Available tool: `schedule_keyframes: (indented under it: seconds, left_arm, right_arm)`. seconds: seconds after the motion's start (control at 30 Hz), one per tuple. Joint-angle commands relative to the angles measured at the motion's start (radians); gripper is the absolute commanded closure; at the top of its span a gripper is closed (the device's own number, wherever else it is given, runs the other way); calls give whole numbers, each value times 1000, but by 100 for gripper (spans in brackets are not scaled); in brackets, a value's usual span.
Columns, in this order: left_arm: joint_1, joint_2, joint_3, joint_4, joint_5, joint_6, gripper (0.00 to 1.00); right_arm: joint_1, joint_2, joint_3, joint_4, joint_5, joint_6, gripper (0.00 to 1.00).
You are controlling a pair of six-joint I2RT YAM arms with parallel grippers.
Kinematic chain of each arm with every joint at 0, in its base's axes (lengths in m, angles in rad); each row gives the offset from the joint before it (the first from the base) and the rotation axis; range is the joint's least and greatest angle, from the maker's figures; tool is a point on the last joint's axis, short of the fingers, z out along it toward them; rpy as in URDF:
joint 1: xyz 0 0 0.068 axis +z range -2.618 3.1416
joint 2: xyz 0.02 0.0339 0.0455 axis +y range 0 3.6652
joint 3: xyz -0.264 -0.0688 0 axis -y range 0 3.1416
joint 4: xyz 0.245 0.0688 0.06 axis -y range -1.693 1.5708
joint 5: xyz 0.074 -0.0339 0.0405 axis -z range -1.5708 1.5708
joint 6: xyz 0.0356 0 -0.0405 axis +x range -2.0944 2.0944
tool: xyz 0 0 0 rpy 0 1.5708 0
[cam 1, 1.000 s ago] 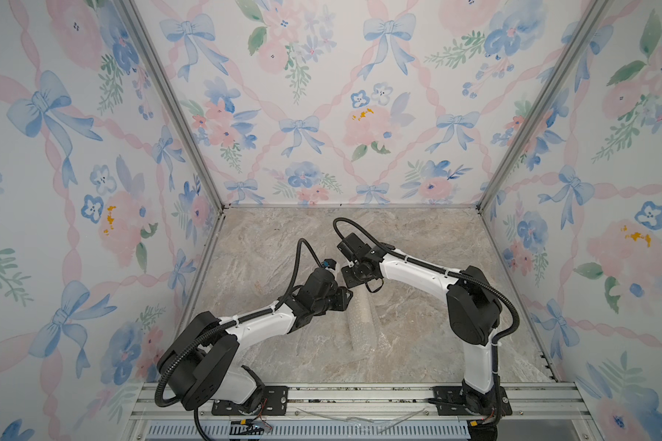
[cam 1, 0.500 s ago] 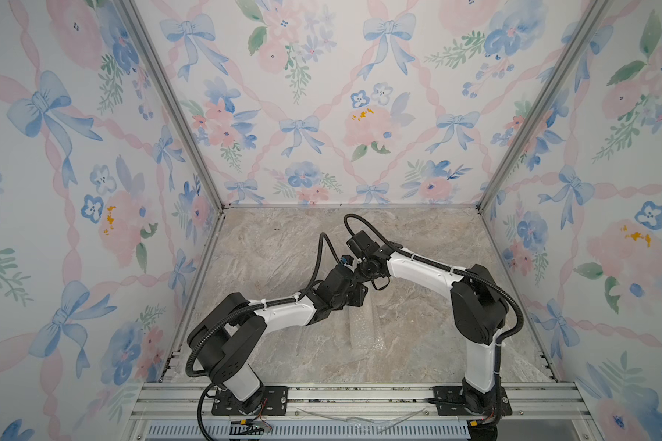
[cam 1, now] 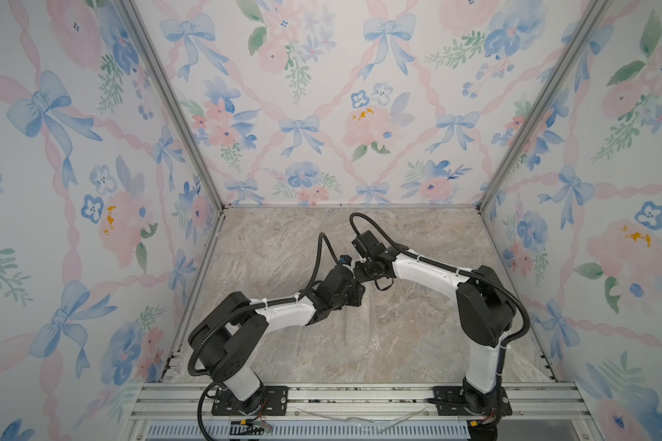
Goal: Unwrap the vase from the bubble wrap
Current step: Unwrap the bubble wrap at the center of the board.
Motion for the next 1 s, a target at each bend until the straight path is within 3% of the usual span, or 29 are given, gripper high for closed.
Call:
schedule_keyframes:
  seconds: [0.0,0.8,0.93,0.97]
  left_arm:
    - [22,42,-73,-159,-39,-5,68]
    - [31,61,-93,-129,-26,-17,68]
    - [30,57,-96,-122,-20,-16,68]
    - [30,59,-95,-123,-17,-15,68]
  right_arm:
    - [-26,-32,-35,-32,11,2,100]
    - [-40,-197,-204,-50,73,25,100]
    - [-49,-222,-231,-18,16,55,100]
    - [-59,-230,-240,0,-23,69,95]
